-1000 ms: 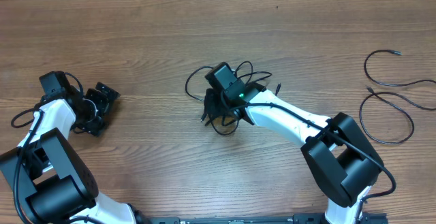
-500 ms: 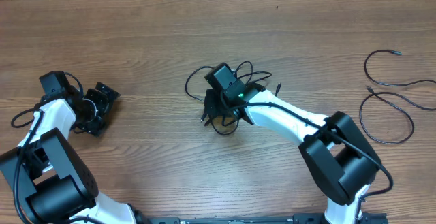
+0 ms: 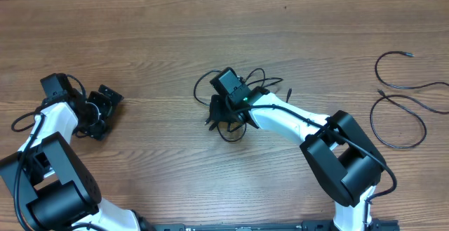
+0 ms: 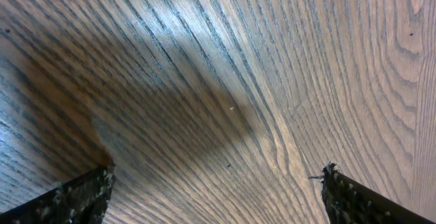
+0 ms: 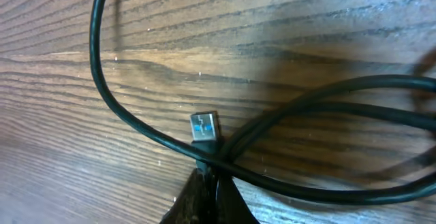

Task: Untangle cables
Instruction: 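Grasp a cable in the pile with the right gripper and shift it left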

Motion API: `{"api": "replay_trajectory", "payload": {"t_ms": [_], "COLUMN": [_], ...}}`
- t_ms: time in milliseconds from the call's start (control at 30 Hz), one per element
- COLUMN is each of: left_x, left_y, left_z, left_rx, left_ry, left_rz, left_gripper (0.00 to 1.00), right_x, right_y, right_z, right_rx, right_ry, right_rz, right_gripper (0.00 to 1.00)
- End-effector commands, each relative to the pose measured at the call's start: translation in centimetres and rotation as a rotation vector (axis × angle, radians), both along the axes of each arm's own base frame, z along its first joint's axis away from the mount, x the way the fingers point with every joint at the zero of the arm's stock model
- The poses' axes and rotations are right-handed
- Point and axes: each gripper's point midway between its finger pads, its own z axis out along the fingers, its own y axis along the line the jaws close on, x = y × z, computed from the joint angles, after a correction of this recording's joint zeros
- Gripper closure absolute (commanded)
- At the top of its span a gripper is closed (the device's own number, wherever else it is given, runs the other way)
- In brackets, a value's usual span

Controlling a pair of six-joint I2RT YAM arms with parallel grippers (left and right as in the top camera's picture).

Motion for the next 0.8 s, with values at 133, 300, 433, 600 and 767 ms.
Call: {"api": "replay_trajectory", "payload": {"t_ms": [133,300,433,600,767], "left_x": [-1.7,-1.5,-1.5,-1.5,-1.5], "left_y": [0.8,0.8,0.9,0.9,0.9], "left_z": [-2.0,-1.9,-1.9,-1.9,-1.9], "left_rx": [0.044,0.047,0.047,0.047,0.047], "left_ry": [0.082,0.074,0.074,0.074,0.074], "left_rz": [0.016,0.016,0.016,0.016,0.016], "left_gripper": [0.0,0.0,0.0,0.0,0.0], "right_x": [-1.5,-0.9,0.1,1.0,0.8], "right_y": [3.9,6.8,7.8,8.9,9.6], "right_z": [1.7,4.5,5.7,7.4,7.5], "right_rx": [0.215,0.383,0.448,0.511,0.496], "right_ry": [0.063,0.013,-0.006,-0.071,-0.115], "right_rz": [0.114,0.186,0.135,0.138,0.153], "right_gripper": [0.96,0.96,0.96,0.96,0.96]}}
